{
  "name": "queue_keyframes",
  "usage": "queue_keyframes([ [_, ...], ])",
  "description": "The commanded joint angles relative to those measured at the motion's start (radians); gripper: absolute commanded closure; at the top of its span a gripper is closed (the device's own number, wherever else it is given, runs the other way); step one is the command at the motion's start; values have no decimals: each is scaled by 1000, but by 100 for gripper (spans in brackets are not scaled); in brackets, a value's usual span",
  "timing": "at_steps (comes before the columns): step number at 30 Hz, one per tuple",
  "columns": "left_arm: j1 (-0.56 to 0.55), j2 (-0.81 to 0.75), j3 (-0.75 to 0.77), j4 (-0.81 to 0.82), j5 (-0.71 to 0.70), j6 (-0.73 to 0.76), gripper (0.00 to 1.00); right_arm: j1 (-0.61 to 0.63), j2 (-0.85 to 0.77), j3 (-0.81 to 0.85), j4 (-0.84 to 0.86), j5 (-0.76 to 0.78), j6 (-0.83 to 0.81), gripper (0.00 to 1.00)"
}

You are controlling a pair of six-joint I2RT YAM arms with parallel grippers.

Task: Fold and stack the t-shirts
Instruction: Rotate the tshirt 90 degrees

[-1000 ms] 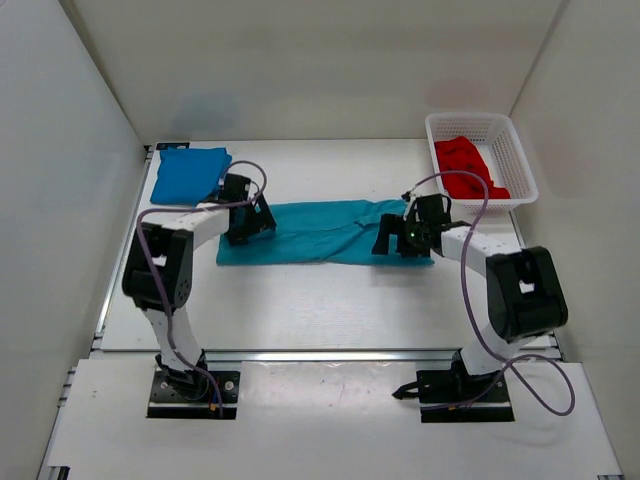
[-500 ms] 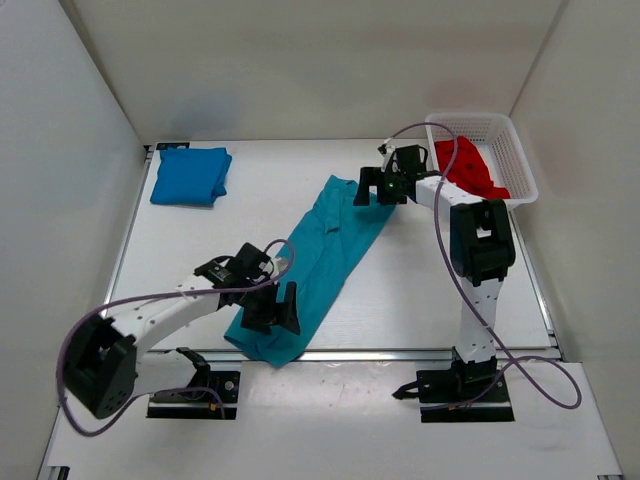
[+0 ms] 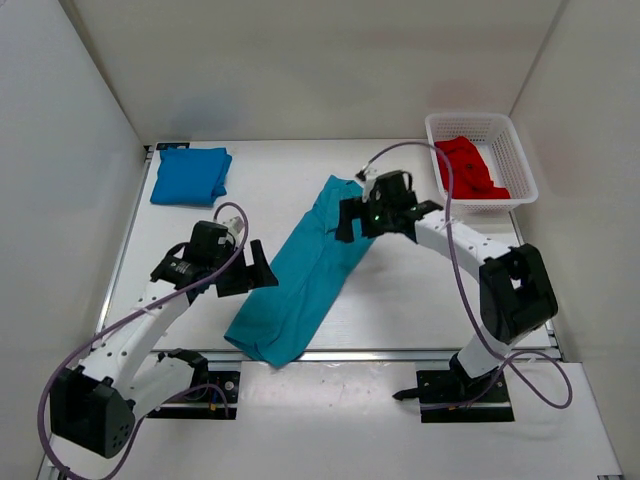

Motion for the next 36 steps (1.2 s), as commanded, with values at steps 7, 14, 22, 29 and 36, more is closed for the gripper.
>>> queue_keyframes([
  [7, 79, 76, 34, 50, -127, -15, 2, 86, -13, -211, 130, -93, 168, 1],
  [14, 70, 135, 44, 47, -132, 3, 1, -46, 137, -148, 121, -55, 135, 1],
  [22, 80, 205, 35, 54, -103, 14, 1, -126, 402, 217, 63, -37, 105, 1],
  [29, 91, 265, 69, 37, -112, 46, 1, -166, 671, 677, -63, -6, 128, 20],
  [36, 80, 335, 106, -9, -115, 101, 1, -177, 930, 1200, -240, 12, 99, 22],
])
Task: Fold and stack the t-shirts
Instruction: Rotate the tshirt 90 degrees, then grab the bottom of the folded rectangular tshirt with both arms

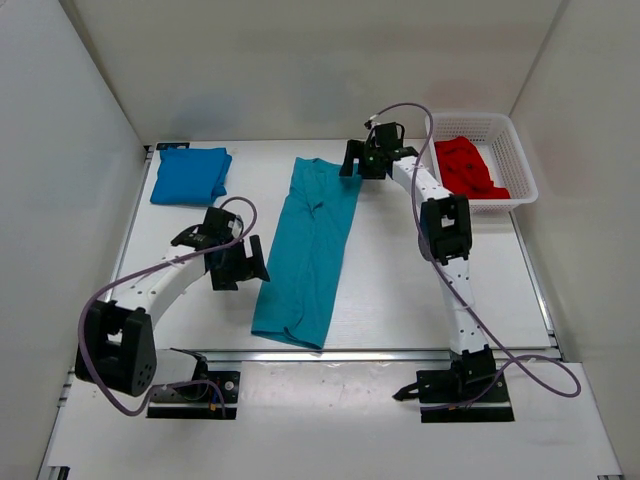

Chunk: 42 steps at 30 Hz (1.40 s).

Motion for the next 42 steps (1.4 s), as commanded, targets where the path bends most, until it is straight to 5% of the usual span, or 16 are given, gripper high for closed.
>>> queue_keyframes([
  [1, -15, 18, 38, -41, 2, 48, 2, -16, -3, 131, -110, 6, -29, 20],
  [7, -19, -35, -22, -68, -13, 57, 2, 43, -263, 14, -222, 55, -161, 17],
  [13, -31, -182, -152, -91, -55, -35, 12, 259, -698, -614, -226, 271, -224, 14],
  [17, -56, -279, -247, -58, -24, -98, 15, 416, -998, -1017, -97, 219, -203, 14],
  [20, -85, -348, -323, 5, 11, -142, 19, 581, -1098, -1151, 1, 198, -229, 16],
  [29, -167, -431, -403, 154, -72, -218, 34, 836, -1171, -1384, 196, 110, -338, 19],
  [42, -208, -425, -513, 227, -129, -245, 50, 950, -983, -1363, 232, 239, -401, 24],
])
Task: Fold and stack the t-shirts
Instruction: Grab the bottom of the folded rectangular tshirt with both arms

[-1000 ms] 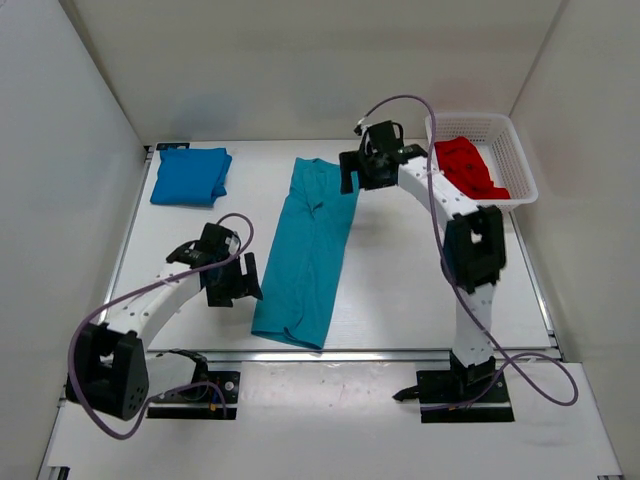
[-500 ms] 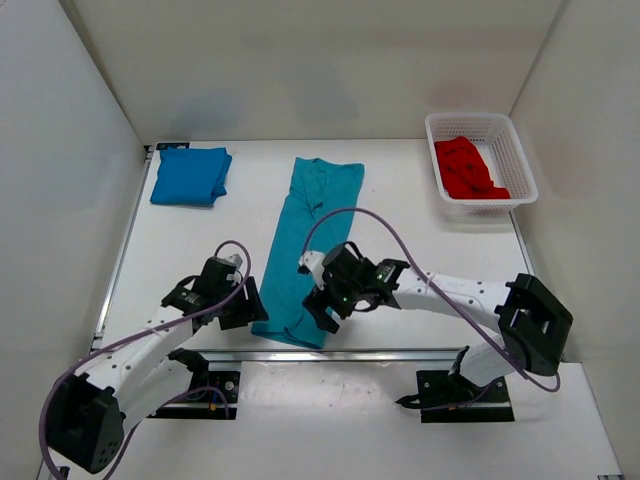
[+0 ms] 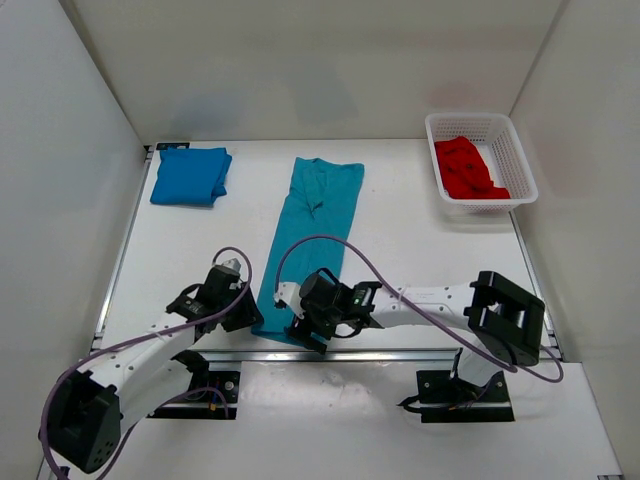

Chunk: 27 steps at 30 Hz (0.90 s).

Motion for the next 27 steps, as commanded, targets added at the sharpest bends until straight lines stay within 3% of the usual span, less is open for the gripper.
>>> queue_keyframes([
  [1, -3, -7, -57, 59, 5, -32, 52, 24, 37, -3, 53, 92, -10, 24],
  [3, -23, -5, -89, 116, 11, -56, 59, 21, 55, -4, 38, 120, -11, 26],
  [8, -83, 0, -143, 168, 8, -122, 88, 44, 98, -58, 95, 192, 9, 34],
  [11, -64, -39, -122, 124, -1, -100, 100, 53, 137, -46, 78, 206, 24, 47],
  [12, -61, -60, -104, 98, -9, -99, 100, 56, 132, -29, 43, 205, 24, 63],
  [14, -61, -104, -71, 53, -9, -90, 100, 64, 96, -15, 40, 197, 26, 83],
  [17, -75, -158, -18, 0, 15, -106, 100, 54, -13, -30, 46, 139, 26, 98],
  [22, -66, -94, 87, 18, 32, -86, 100, -30, -115, -24, 44, 18, 0, 100],
  [27, -60, 137, 293, 96, 17, -26, 100, -214, -113, 33, 30, -76, -55, 100],
])
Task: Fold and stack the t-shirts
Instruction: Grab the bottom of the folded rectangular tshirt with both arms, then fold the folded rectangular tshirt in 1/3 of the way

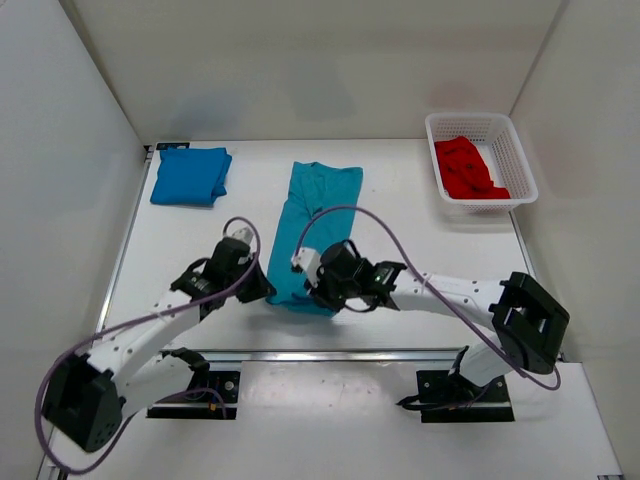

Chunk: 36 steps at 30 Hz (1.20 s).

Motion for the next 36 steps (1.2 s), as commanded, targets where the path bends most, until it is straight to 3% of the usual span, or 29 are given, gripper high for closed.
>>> queue_keyframes([
  [1, 17, 139, 161, 69, -6, 61, 100, -133, -10, 52, 9, -76, -75, 100],
  [7, 66, 362, 349, 117, -2, 101, 100, -343, 102, 213, 11, -206, -158, 100],
  [14, 120, 578, 527, 155, 2, 101, 100, -475, 285, 425, -55, -304, -243, 100],
  [18, 141, 660, 596, 155, -9, 102, 100, -517, 352, 499, -35, -370, -256, 100],
  [27, 173, 819, 709, 183, 1, 121, 98, -555, 449, 559, -40, -338, -226, 100],
  [29, 178, 847, 740, 169, 2, 119, 85, -575, 455, 553, 11, -326, -209, 97],
  [30, 179, 852, 755, 157, 7, 122, 75, -569, 458, 557, 17, -312, -198, 85],
  [31, 198, 856, 762, 157, 8, 116, 51, -575, 472, 571, 22, -305, -203, 55],
  [32, 195, 856, 763, 155, 2, 121, 31, -584, 483, 592, 22, -283, -198, 32],
  [33, 198, 849, 760, 149, 2, 124, 20, -578, 483, 606, 16, -276, -192, 25],
  [34, 202, 841, 762, 146, -5, 116, 2, -590, 480, 631, 22, -277, -191, 22],
  [36, 210, 810, 754, 125, -18, 122, 2, -597, 466, 648, 19, -286, -166, 21],
])
